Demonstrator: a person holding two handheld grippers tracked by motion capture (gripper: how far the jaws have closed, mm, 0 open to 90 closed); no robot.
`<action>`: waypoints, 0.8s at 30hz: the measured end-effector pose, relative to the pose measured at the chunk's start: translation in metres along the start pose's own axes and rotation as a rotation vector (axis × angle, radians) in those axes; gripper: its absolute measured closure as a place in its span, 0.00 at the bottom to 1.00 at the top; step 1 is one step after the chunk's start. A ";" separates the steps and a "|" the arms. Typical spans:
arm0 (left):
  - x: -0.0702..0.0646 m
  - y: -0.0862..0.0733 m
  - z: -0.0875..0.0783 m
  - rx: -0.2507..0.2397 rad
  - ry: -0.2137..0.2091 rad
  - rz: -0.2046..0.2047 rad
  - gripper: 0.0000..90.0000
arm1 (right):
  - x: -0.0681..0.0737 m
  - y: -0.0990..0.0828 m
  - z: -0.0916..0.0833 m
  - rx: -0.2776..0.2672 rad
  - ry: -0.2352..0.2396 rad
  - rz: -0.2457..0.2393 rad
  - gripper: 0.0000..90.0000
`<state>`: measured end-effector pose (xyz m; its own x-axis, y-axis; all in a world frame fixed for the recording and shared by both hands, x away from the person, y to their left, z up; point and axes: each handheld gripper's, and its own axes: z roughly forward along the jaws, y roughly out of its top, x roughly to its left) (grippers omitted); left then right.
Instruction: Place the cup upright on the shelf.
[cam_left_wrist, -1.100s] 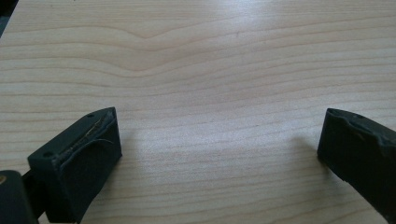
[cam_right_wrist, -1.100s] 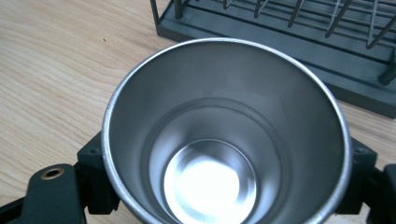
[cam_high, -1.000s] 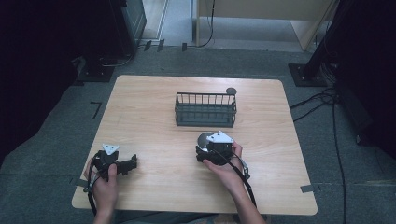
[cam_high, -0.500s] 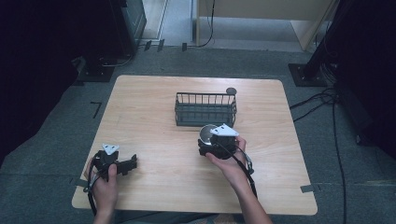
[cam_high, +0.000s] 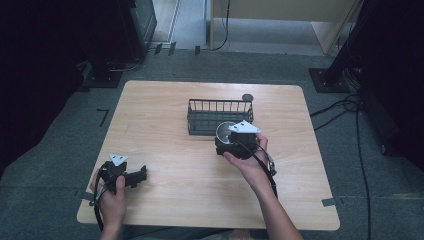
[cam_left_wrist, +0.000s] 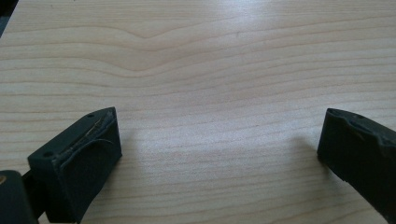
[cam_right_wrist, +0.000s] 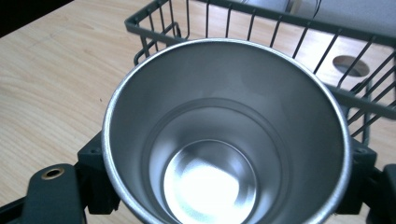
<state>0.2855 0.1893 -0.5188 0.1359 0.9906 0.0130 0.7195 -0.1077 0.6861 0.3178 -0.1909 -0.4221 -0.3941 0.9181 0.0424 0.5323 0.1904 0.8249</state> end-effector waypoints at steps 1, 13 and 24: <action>0.000 0.000 0.000 0.000 0.000 0.000 0.00 | 0.000 0.000 0.000 0.000 0.000 0.000 0.20; 0.000 0.000 0.000 0.000 0.000 -0.002 0.00 | -0.019 0.029 -0.006 -0.017 -0.017 0.017 0.20; 0.000 0.000 0.000 0.001 0.000 -0.002 0.00 | -0.031 0.047 -0.001 -0.017 -0.029 0.022 0.20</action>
<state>0.2854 0.1892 -0.5188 0.1349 0.9908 0.0117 0.7201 -0.1061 0.6857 0.3541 -0.2110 -0.3844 -0.3604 0.9317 0.0448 0.5278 0.1641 0.8334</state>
